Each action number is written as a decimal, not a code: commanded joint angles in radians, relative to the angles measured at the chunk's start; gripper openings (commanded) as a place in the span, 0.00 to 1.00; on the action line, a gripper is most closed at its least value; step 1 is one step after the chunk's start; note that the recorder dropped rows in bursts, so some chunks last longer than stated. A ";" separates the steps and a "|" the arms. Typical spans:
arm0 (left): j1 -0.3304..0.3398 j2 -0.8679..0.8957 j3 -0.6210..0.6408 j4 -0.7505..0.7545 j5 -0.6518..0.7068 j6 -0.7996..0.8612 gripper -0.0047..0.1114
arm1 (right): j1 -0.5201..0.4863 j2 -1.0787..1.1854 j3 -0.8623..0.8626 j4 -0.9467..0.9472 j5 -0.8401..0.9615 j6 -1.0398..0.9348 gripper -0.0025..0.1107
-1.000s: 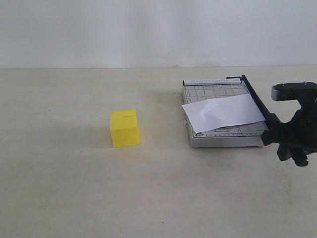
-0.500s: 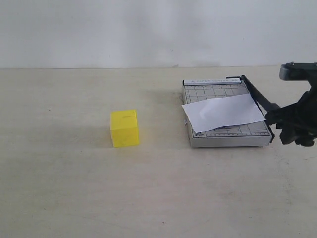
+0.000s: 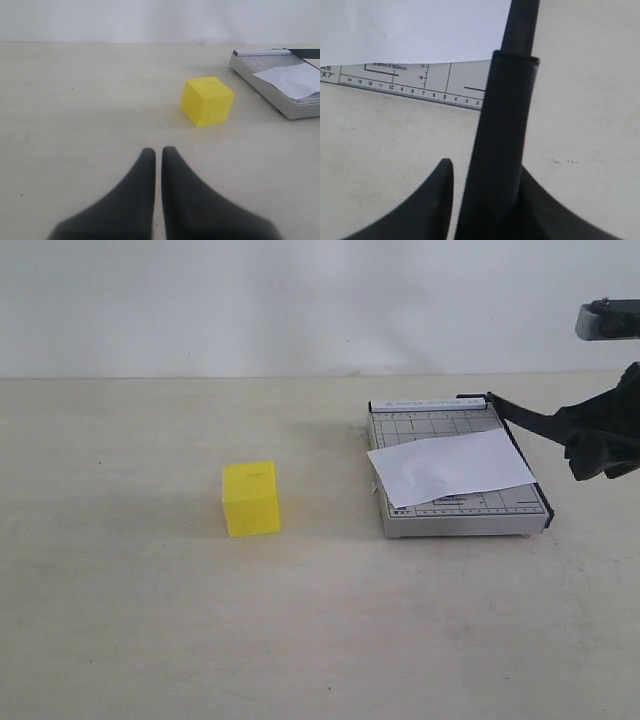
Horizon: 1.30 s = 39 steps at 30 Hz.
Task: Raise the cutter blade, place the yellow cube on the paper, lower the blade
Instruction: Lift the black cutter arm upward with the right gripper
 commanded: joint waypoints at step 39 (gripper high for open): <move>-0.002 -0.002 0.000 -0.005 -0.003 0.002 0.08 | 0.022 -0.297 -0.020 -0.035 -0.322 0.046 0.28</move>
